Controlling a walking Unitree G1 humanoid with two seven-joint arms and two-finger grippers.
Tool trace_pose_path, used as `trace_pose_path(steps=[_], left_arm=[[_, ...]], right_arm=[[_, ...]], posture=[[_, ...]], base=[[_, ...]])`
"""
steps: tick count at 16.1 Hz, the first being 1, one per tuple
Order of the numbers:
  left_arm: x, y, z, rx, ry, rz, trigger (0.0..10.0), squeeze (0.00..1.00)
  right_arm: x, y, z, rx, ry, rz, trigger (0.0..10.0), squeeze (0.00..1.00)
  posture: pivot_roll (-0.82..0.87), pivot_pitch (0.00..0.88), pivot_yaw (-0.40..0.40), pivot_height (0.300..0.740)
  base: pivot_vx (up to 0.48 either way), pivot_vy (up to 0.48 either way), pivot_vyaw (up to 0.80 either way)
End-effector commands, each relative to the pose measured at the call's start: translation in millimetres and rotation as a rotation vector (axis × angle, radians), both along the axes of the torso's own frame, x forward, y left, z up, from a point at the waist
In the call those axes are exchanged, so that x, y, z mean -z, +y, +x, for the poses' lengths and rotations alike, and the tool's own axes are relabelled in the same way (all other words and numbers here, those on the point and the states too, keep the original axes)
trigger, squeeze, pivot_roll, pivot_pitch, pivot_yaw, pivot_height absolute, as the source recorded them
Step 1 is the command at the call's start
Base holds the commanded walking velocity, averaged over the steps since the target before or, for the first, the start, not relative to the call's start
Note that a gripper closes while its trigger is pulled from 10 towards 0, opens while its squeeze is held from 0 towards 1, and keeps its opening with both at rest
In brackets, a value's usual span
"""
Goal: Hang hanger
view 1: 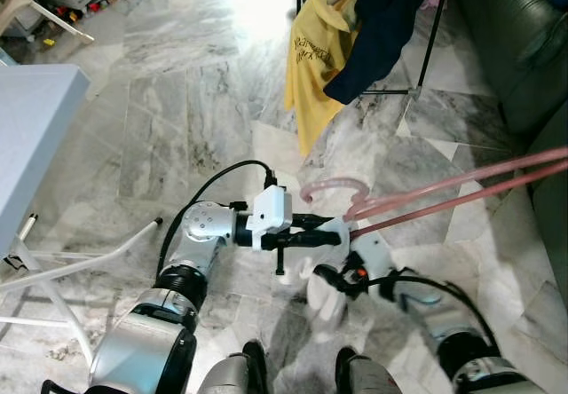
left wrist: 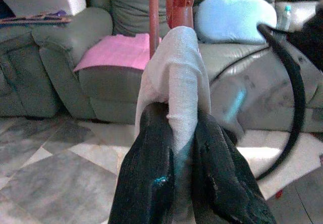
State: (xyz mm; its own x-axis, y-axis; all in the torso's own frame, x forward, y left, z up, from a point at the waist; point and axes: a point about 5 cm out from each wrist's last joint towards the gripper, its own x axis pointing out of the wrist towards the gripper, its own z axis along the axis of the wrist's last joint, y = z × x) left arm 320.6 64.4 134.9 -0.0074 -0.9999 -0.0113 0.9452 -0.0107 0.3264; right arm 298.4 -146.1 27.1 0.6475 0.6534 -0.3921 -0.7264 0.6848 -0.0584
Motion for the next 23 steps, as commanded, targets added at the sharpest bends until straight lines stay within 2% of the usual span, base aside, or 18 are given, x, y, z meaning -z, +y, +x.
trace_pose_path(steps=[1,4,6,10,11,13,15,17,20,22,23], left_arm=[[-2,3.1,-0.2,0.002,-0.01,-0.018,0.0,0.0],[-7,2.5,-0.7,0.02,-0.017,-0.04,0.0,0.0],[-10,1.4,0.0,0.022,-0.022,-0.052,0.0,0.0],[-12,0.4,0.3,0.026,-0.022,-0.055,0.0,0.0],[-11,0.0,0.1,0.024,-0.021,-0.054,0.0,0.0],[-7,1.6,-1.5,0.018,-0.035,-0.025,0.0,0.0],[13,10.8,-6.3,-0.066,-0.078,0.066,0.0,0.0],[33,20.3,-13.1,-0.128,-0.054,0.119,0.0,0.0],[47,30.0,-18.0,-0.187,-0.034,0.16,0.0,0.0],[63,40.0,-19.8,-0.292,-0.013,0.237,0.0,0.0],[70,44.2,-18.8,-0.368,0.012,0.249,0.0,0.0]], right_arm=[[8,-0.2,-4.6,0.012,0.032,-0.02,0.0,0.0],[13,-17.6,-1.0,0.201,0.013,-0.096,0.0,0.0],[13,-34.8,1.3,0.363,0.009,-0.079,0.0,0.0],[12,-55.8,1.6,0.54,-0.014,-0.098,0.0,0.0],[8,-64.1,4.2,0.608,-0.047,-0.109,0.0,0.0],[2,-70.4,7.7,0.657,-0.091,-0.122,0.0,0.0],[-16,-83.2,16.5,0.767,-0.218,-0.12,0.0,0.0],[-29,-86.0,21.6,0.8,-0.3,-0.082,0.0,0.0],[-39,-85.6,24.2,0.774,-0.366,-0.08,0.0,0.0],[-48,-88.2,24.8,0.743,-0.434,-0.101,0.0,0.0],[-50,-88.2,24.5,0.717,-0.449,-0.104,0.0,0.0]], posture=[[-0.13,0.235,0.087,0.74],[-0.13,0.234,0.087,0.74],[-0.13,0.23,0.087,0.74],[-0.14,0.229,0.09,0.74],[-0.14,0.229,0.091,0.74],[-0.14,0.229,0.091,0.74],[-0.14,0.23,0.092,0.74],[-0.15,0.23,0.089,0.74],[-0.15,0.231,0.088,0.74],[-0.17,0.233,0.088,0.74],[-0.17,0.232,0.087,0.74]], base=[[0.0,0.0,0.0],[0.0,0.0,0.0],[0.0,0.0,0.0],[0.0,0.0,0.0],[0.0,0.0,0.0],[0.0,0.0,0.0],[0.0,0.0,0.0],[0.0,0.0,0.0],[0.0,0.0,0.0],[0.0,0.0,0.0],[0.0,0.0,0.0]])
